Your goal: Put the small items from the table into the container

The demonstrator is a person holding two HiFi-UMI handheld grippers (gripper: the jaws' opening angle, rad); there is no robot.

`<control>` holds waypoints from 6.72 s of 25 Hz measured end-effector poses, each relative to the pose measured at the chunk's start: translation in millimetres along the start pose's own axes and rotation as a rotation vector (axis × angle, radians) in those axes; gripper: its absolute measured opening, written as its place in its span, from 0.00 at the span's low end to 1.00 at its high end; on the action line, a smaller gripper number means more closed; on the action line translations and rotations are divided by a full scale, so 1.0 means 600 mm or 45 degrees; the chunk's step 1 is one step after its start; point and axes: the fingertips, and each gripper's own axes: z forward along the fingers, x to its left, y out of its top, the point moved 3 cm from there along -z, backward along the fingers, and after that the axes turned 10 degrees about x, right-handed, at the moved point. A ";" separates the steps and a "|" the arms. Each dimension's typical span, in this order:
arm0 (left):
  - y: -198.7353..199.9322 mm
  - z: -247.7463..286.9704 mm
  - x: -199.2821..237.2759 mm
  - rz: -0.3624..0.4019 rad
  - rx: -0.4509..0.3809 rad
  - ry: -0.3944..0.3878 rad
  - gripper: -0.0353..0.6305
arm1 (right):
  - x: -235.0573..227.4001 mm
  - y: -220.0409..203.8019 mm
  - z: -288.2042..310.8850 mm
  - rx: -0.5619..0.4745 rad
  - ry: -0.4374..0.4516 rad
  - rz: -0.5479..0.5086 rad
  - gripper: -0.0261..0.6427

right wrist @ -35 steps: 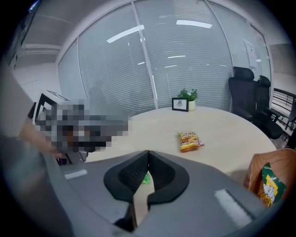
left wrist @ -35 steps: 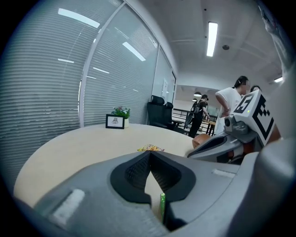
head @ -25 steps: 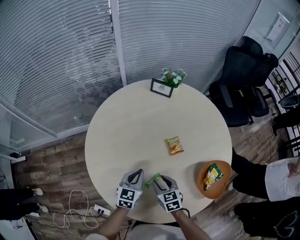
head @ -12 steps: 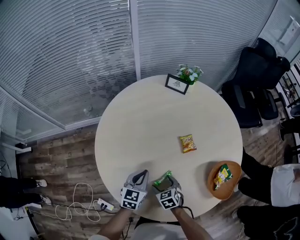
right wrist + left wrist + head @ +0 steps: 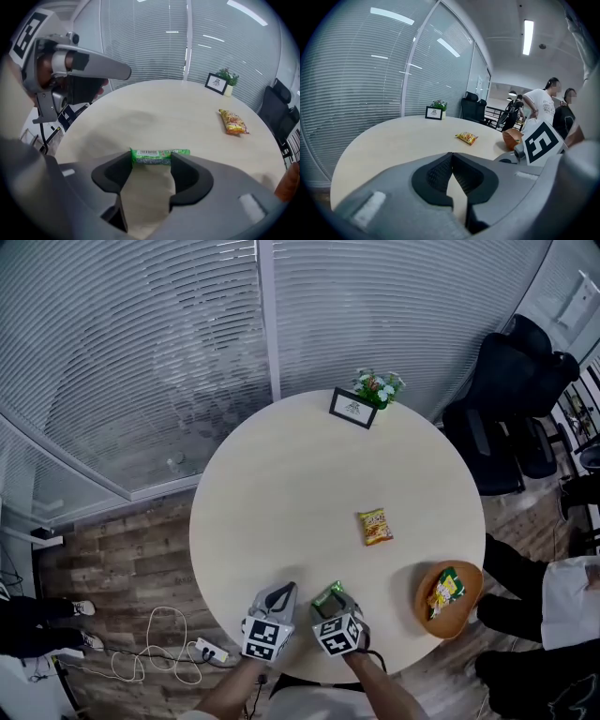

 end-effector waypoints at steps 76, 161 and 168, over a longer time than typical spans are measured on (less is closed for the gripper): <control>0.174 0.168 -0.205 0.225 -0.051 -0.268 0.05 | -0.314 0.000 -0.258 -0.601 -0.237 0.656 0.04; 0.153 0.200 -0.360 0.386 0.045 -0.575 0.05 | -0.460 -0.274 -0.352 -0.427 -0.518 1.172 0.06; 0.140 0.198 -0.368 0.379 0.066 -0.572 0.05 | -0.450 -0.308 -0.317 -0.334 -0.500 1.218 0.07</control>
